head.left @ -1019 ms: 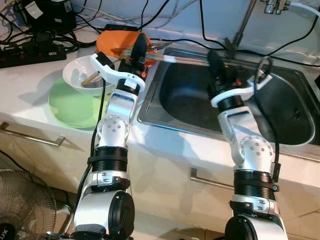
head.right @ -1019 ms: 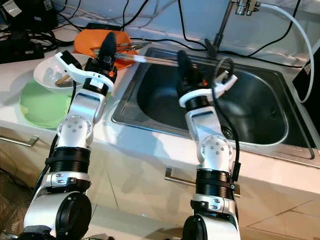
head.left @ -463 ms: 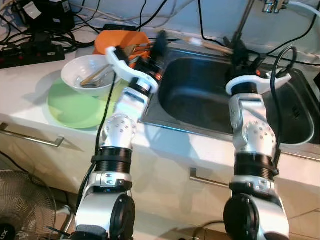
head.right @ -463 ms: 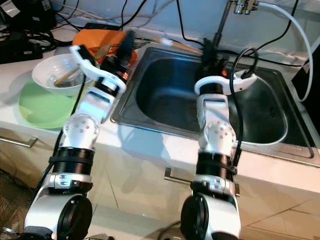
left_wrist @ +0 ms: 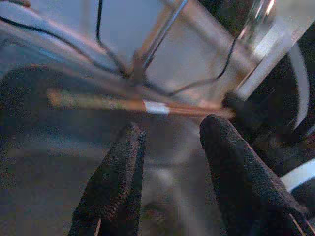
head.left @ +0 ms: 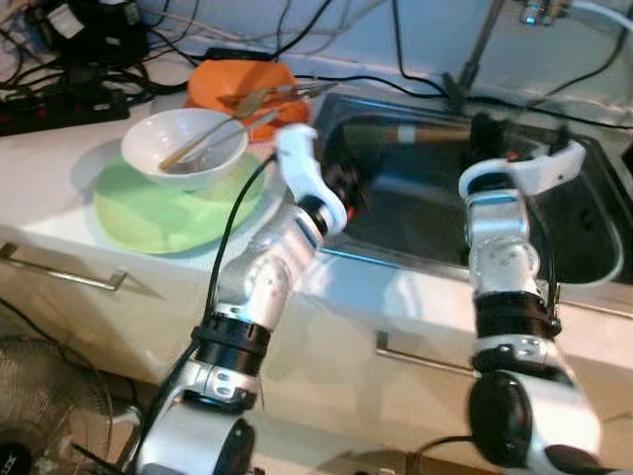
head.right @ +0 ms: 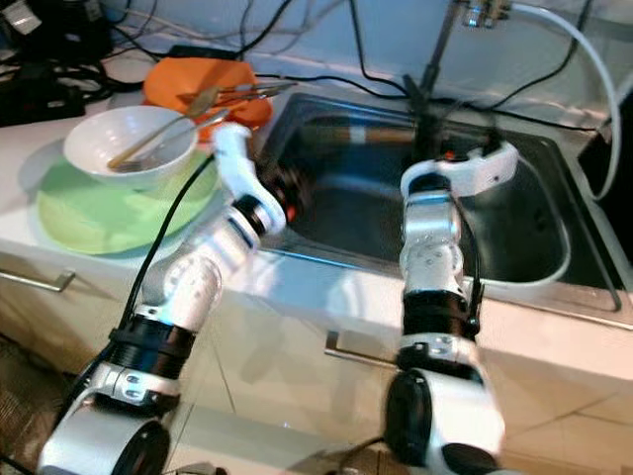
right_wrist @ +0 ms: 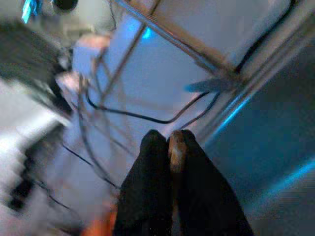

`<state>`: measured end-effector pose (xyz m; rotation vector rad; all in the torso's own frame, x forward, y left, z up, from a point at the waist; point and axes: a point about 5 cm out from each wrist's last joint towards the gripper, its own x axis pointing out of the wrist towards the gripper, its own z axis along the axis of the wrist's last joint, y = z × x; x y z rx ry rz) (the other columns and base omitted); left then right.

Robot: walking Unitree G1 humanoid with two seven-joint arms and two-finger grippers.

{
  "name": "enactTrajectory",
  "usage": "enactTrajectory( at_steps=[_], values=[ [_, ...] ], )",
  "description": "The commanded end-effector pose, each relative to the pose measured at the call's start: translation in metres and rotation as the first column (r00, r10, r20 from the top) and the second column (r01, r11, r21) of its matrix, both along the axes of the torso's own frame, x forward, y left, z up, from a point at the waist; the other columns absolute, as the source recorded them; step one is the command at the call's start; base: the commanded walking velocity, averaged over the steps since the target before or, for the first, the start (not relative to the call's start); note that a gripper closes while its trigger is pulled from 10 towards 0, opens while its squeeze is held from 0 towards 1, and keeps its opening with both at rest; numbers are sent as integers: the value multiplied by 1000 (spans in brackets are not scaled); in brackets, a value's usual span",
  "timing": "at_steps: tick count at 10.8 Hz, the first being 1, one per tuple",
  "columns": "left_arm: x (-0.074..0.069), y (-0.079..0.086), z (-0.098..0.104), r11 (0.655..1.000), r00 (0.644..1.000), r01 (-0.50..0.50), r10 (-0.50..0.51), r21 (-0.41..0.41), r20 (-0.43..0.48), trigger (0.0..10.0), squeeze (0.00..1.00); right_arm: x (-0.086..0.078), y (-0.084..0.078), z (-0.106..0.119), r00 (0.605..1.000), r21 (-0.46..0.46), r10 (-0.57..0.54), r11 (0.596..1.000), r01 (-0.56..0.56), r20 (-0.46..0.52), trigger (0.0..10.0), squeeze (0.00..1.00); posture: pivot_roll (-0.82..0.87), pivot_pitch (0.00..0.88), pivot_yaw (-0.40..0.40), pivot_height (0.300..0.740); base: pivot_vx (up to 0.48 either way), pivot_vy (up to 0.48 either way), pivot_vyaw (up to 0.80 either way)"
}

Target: Kitchen organization

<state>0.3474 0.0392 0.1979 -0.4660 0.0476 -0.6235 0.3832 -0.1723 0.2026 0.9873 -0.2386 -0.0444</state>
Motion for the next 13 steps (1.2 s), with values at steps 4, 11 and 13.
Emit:
enactTrajectory(
  at_steps=[4, 11, 13],
  values=[
    [-6, 9, -12, 929, 997, -55, 29, 366, 77, 10000, 0, 3, 14, -21, 990, -546, -28, 836, -52, -137, 10000, 0, 73, 44, -49, 740, 0, 0, 0],
    [-17, 1, -23, 854, 987, -132, 69, 503, 143, 10000, 0, -10, 14, -47, 981, -627, -12, 771, -114, -193, 10000, 1000, 59, 55, -104, 740, 0, 0, 0],
    [-15, -8, -15, 841, 970, -194, 87, 505, 227, 10000, 0, -9, 6, -40, 987, -645, 1, 757, -107, -162, 10000, 0, 59, 35, -134, 740, 0, 0, 0]
  ],
)
